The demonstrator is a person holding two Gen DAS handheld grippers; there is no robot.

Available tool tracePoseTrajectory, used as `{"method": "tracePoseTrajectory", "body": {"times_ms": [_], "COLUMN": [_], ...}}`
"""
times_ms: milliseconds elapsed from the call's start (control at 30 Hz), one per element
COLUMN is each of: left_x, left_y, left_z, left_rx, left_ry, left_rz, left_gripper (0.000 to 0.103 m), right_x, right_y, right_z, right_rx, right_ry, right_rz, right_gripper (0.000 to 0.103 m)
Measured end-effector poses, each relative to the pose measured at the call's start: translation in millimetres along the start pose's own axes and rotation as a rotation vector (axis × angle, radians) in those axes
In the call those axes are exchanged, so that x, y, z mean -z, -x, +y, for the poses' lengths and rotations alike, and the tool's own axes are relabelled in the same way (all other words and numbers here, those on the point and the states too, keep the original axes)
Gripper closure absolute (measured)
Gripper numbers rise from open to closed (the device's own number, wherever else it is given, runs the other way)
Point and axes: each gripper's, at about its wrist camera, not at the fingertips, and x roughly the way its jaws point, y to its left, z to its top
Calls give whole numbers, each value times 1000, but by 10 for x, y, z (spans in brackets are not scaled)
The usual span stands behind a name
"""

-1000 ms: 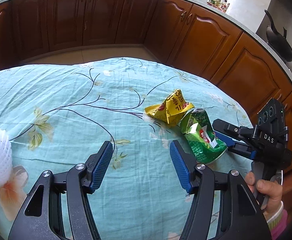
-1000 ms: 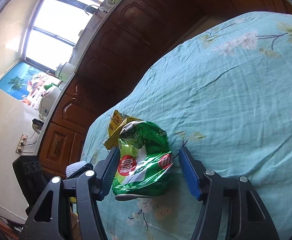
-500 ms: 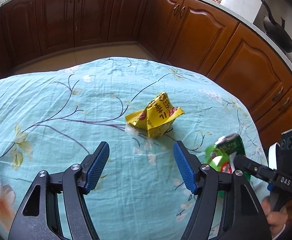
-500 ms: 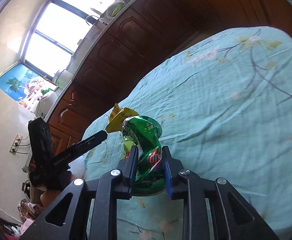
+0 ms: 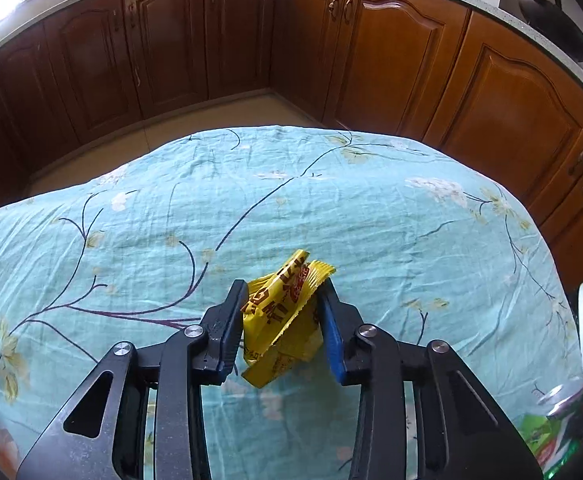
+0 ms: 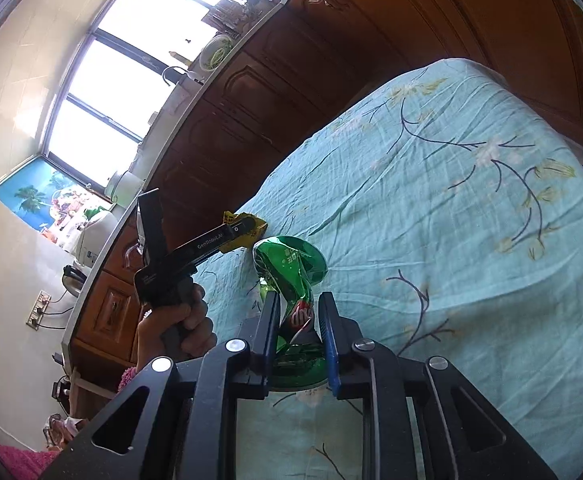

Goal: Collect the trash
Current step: 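Carry the yellow wrapper and green can in both tools over the bin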

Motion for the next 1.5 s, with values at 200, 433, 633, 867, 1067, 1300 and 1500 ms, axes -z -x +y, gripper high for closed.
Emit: {"method": "tracePoseTrajectory", "body": {"times_ms": [200, 433, 633, 867, 1067, 1300, 1500], "left_x": [206, 661, 1070, 1381, 1578, 1636, 1576], "left_y": [402, 1036, 1301, 1274, 1235, 1271, 1355], "left_z": [-151, -618, -1002, -1200, -1231, -1297, -1481], "left_rx": [79, 210, 296, 320, 309, 307, 303], "left_ry": [0, -58, -108, -140, -154, -162, -198], "left_rz": [-33, -64, -40, 19, 56, 58, 33], "left_gripper": [74, 74, 74, 74, 74, 74, 74], "right_x": [57, 264, 492, 650, 682, 791, 754], "right_y": [308, 614, 758, 629, 582, 698, 1079], "right_z": [125, 63, 25, -30, -26, -11, -110], "right_rx": [101, 217, 350, 325, 286, 317, 352], "right_ry": [72, 121, 179, 194, 203, 228, 185], "right_rz": [-88, -146, -173, -93, -30, -50, -168], "right_gripper": [83, 83, 85, 80, 77, 78, 79]}}
